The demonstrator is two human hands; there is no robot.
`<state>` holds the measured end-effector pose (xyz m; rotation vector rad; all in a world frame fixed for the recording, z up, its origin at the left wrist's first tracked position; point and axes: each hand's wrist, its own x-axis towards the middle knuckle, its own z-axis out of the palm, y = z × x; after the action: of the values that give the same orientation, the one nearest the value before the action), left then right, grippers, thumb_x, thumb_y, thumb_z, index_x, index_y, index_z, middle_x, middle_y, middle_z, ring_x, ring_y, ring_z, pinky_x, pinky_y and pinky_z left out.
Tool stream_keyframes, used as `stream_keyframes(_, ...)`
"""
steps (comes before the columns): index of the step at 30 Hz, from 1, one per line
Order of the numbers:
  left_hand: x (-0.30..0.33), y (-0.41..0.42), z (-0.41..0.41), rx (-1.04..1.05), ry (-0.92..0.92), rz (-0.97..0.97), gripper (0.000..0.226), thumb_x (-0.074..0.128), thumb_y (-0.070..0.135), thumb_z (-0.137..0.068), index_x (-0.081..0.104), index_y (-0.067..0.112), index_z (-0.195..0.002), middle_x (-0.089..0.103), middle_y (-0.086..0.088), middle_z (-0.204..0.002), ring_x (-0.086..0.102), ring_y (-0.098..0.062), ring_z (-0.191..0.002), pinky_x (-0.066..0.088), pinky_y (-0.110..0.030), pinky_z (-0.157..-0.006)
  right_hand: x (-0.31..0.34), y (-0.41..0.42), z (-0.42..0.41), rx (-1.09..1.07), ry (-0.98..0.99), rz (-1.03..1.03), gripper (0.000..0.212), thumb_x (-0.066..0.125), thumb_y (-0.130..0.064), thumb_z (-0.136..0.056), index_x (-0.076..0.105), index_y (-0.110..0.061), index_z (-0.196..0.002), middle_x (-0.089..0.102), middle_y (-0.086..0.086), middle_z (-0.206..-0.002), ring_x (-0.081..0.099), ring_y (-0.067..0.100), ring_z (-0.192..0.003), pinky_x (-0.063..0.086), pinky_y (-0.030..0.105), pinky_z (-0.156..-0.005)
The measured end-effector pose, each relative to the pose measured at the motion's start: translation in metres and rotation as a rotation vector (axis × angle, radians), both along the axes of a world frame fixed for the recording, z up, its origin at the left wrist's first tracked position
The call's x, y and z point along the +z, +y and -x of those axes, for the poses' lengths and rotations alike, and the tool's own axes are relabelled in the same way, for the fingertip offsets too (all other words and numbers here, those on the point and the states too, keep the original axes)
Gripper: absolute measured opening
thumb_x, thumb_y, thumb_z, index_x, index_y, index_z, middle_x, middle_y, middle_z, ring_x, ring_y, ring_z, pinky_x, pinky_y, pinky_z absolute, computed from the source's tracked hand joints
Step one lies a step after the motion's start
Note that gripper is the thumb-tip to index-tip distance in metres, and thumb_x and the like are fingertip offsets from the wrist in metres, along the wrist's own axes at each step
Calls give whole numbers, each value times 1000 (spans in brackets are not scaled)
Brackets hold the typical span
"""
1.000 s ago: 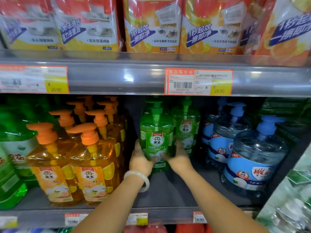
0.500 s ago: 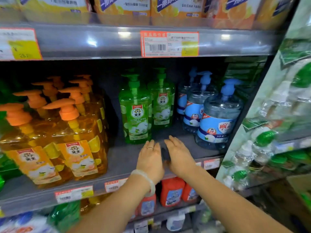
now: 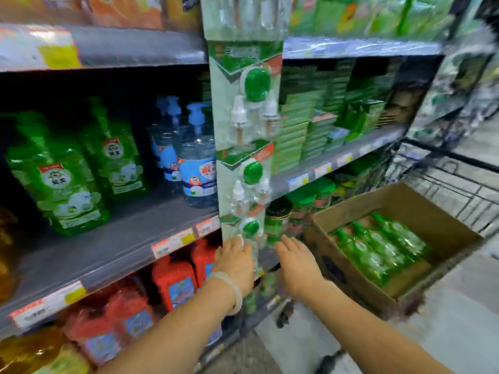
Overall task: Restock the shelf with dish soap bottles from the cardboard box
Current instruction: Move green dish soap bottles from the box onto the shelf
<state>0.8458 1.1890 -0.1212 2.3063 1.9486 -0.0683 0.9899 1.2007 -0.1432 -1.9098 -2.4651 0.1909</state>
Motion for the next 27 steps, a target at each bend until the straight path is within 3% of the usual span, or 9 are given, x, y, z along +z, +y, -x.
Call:
stream_keyframes(9, -21, -38, -223, -187, -20, 123, 65, 51, 20, -93, 16, 9, -147, 16, -13, -154, 10, -31, -145, 21, -45, -116, -4, -80, -235, -272, -50, 77, 65, 58, -22, -86, 27, -10, -141, 24, 13, -151, 21, 31, -141, 23, 40, -115)
stream_keyframes(13, -30, -56, -302, -244, -1, 143, 62, 57, 22, -89, 25, 8, -141, 25, -13, -149, 18, -32, -141, 27, -44, -111, -7, -107, -314, -363, -44, 142, 71, 56, -26, -89, 17, -14, -147, 15, 10, -156, 16, 30, -144, 19, 39, -118)
stream_keyframes(17, -35, -50, -348, -260, -6, 159, 49, 58, 21, -86, 36, 9, -129, 35, -12, -139, 27, -30, -134, 31, -42, -107, -12, -109, -359, -397, -13, 116, 68, 60, -26, -86, 26, -12, -143, 24, 9, -153, 21, 30, -141, 23, 38, -116)
stream_keyframes(27, -64, 38, -425, -222, -17, 259, 54, 55, 23, -88, 32, 11, -135, 33, -12, -142, 27, -29, -135, 30, -38, -110, -38, -30, -425, -420, 59, 193, 67, 58, -18, -88, 24, -12, -144, 20, 9, -155, 16, 31, -144, 20, 41, -117)
